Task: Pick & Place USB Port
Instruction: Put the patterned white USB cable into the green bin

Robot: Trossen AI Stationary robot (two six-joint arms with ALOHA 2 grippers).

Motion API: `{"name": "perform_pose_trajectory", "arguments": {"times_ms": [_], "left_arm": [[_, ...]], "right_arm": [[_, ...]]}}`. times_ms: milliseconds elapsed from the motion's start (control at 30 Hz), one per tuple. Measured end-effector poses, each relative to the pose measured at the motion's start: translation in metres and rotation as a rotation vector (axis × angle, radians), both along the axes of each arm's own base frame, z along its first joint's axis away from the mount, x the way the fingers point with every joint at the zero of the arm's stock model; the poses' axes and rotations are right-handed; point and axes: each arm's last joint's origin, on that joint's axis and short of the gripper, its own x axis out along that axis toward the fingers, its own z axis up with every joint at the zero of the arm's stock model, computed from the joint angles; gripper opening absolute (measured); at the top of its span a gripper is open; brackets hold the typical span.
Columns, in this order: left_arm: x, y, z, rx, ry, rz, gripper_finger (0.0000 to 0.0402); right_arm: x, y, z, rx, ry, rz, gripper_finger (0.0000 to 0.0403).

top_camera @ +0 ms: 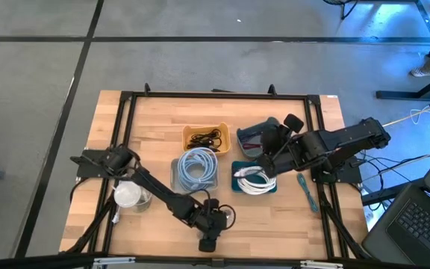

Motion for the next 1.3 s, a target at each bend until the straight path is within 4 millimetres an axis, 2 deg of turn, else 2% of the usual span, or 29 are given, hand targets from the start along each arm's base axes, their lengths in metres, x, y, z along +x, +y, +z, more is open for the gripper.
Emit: {"name": "perform_pose_trajectory", "arguments": {"times_ms": [67,167,400,567,767,1067,1300], "left_arm": [[0.002,-0.001,-0.008,0.005,-0.001,0.003,0.0207],[0.002,-0.002,-0.01,0.004,-0.006,0.004,0.0207],[-0.001,-0.013,0.012,0.043,-0.043,-0.042,0.0207],[-0.004,-0.028,0.04,0.126,-0.01,-0.048,0.0207],[-0.018,-0.035,0.05,0.266,0.028,0.035,0.0207],[-0.018,-0.018,0.035,0.266,0.114,0.131,0.0207],[-0.017,-0.009,0.014,0.148,0.142,0.14,0.0207]], "right_arm": [[-0.001,0.004,0.0,0.007,-0.006,0.009,0.0173],[-0.003,0.01,0.0,0.014,-0.016,0.02,0.0173],[-0.005,0.017,0.0,0.025,-0.037,0.039,0.0173],[-0.006,0.02,0.0,0.029,-0.044,0.044,0.0173],[-0.006,0.02,0.0,0.035,-0.054,0.035,0.0173],[-0.005,0.021,0.0,0.038,-0.06,0.032,0.0173],[-0.005,0.021,0.0,0.038,-0.059,0.032,0.0173]]}}
